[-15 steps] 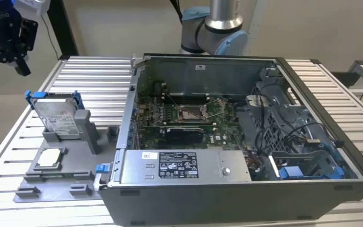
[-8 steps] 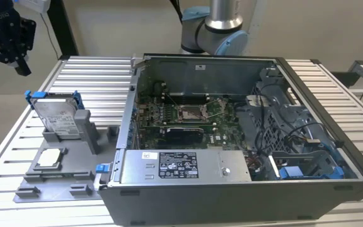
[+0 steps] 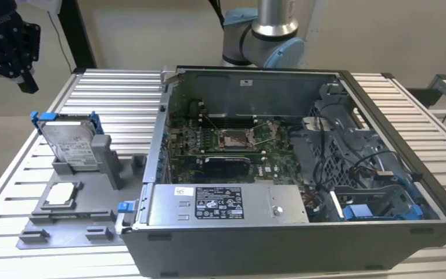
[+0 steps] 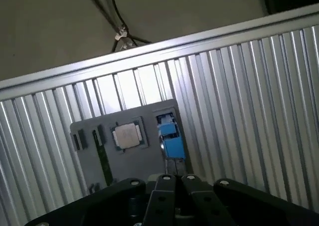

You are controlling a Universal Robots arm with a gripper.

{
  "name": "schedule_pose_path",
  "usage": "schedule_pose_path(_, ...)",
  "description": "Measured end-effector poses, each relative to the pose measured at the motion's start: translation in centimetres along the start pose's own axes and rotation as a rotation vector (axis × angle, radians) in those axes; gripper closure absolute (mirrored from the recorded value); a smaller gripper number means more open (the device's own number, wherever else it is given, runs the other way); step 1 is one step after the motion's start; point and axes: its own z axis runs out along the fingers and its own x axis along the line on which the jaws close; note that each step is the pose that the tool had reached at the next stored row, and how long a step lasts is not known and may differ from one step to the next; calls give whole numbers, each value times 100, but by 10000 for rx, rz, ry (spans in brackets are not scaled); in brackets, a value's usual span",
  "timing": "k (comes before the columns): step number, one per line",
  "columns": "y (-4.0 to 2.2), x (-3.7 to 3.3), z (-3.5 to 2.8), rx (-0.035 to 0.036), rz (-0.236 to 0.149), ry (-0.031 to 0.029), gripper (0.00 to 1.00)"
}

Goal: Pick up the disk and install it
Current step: 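Pick up the disk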

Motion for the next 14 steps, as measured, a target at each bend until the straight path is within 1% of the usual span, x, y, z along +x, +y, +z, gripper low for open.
schedule_pose_path(9,-1,0,6,-8,-1612,-3,100)
schedule_pose_path(13,-8,-1,9,-14,-2210,-4,100)
schedule_pose_path(14,-15,-1,9,-16,-2296,-2,100)
